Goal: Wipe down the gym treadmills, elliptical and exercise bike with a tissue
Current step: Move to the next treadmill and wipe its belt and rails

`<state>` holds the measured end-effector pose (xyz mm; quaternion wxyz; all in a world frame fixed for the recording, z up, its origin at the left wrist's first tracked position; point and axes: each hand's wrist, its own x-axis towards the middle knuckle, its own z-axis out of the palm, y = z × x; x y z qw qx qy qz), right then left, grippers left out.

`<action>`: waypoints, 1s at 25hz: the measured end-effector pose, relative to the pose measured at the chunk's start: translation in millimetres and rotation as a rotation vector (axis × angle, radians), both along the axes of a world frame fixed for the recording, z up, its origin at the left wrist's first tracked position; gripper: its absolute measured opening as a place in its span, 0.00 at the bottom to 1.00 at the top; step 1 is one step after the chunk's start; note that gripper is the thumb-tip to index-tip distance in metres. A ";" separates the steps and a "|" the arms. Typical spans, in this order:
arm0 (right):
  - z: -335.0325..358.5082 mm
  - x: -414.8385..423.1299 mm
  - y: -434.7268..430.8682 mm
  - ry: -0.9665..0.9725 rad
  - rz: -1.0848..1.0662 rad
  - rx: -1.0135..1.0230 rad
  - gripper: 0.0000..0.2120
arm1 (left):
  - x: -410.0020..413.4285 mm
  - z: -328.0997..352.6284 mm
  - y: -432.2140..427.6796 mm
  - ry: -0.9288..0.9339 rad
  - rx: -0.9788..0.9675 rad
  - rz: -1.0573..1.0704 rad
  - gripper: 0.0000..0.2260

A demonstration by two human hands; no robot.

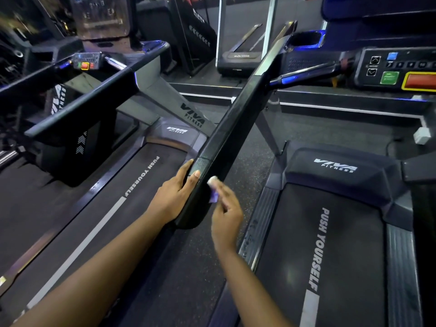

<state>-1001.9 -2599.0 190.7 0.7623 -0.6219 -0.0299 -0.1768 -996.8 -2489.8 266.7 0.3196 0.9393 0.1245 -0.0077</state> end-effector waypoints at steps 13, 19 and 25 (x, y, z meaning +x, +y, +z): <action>-35.6 26.6 9.3 0.306 -0.004 0.115 0.15 | 0.6 -1.5 1.2 0.019 0.034 -0.004 0.40; -28.5 -48.4 13.7 0.229 0.043 0.111 0.19 | -3.5 4.0 -2.8 0.030 0.013 0.002 0.39; -8.3 24.6 7.3 0.350 -0.056 0.046 0.16 | -9.5 8.7 -7.1 0.026 0.012 0.007 0.28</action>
